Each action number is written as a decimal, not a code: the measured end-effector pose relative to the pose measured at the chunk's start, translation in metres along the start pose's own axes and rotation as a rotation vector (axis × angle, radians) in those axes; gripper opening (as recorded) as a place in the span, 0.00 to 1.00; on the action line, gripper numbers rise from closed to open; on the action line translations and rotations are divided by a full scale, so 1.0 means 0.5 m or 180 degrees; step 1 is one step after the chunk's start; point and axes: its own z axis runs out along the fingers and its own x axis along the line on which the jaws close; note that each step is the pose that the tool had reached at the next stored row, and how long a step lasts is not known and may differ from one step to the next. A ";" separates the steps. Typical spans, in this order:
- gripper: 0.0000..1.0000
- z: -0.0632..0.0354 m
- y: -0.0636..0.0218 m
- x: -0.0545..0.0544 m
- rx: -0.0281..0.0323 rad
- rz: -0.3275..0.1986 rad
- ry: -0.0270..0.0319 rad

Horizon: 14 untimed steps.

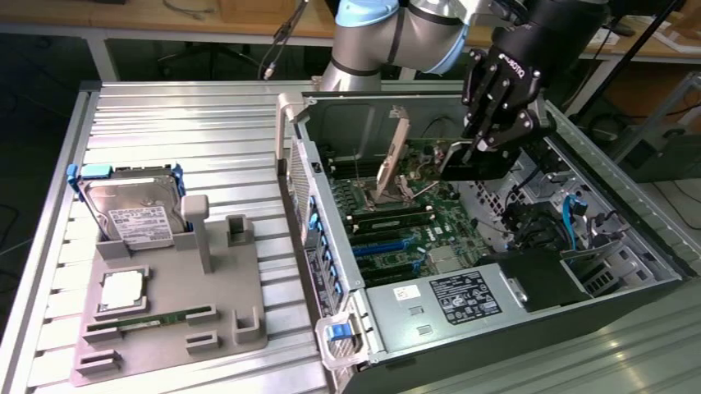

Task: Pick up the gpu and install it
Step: 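Insert the gpu into the slot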

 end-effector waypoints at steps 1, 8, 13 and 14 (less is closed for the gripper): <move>0.27 0.004 0.000 -0.001 0.0000 -0.0013 0.0000; 0.27 0.038 0.002 -0.034 -0.0001 -0.0155 0.0004; 0.27 0.058 0.009 -0.048 0.0000 -0.0157 0.0008; 0.27 0.063 0.013 -0.048 0.0000 -0.0148 0.0008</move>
